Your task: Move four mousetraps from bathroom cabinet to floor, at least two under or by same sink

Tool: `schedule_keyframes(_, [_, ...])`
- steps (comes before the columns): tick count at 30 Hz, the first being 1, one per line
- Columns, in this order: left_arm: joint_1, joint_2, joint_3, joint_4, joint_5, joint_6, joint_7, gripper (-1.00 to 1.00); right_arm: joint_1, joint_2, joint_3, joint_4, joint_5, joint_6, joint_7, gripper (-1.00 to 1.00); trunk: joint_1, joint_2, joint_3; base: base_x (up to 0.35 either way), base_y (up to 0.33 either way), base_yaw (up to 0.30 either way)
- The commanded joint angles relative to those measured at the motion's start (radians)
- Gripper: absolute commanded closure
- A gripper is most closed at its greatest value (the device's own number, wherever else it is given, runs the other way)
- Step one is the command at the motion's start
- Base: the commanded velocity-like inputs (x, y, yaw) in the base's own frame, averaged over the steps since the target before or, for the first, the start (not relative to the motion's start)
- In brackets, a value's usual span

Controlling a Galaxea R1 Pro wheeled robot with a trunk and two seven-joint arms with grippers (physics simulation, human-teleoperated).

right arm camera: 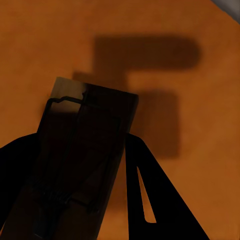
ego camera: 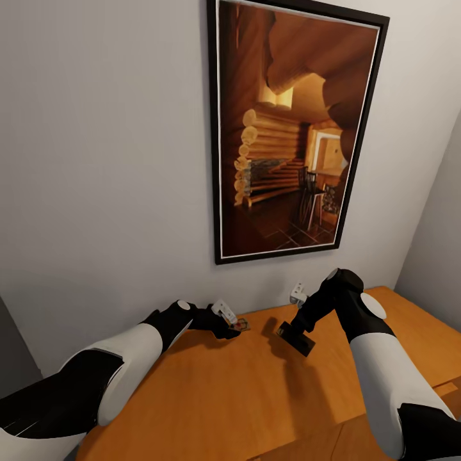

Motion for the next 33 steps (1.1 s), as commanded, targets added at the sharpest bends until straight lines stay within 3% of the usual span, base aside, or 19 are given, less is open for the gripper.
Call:
schedule_keyframes(1, [-0.001,0.0,-0.006,-0.001,0.003,0.002,-0.002,-1.0,-0.001,0.0,-0.001,-0.001,0.005,0.011,0.007,1.0,0.0,-0.001,-0.001,0.0,0.0,0.0])
schedule_keyframes(21, [-0.001,0.0,-0.006,-0.001,0.003,0.002,-0.002,-1.0,-0.001,0.0,-0.001,-0.001,0.005,0.011,0.007,1.0,0.0,-0.001,-0.001,0.0,0.0,0.0])
schedule_keyframes(26, [0.0,0.0,-0.006,-0.001,0.003,0.002,-0.002,-1.0,-0.001,0.0,-0.001,-0.001,0.005,0.011,0.007,1.0,0.019,-0.036,-0.017,0.0,0.0,0.0])
schedule_keyframes(33, [0.0,0.0,-0.006,-0.001,0.003,0.002,-0.002,-1.0,-0.001,0.0,-0.001,-0.001,0.005,0.011,0.007,1.0,0.019,-0.036,-0.017,0.0,0.0,0.0])
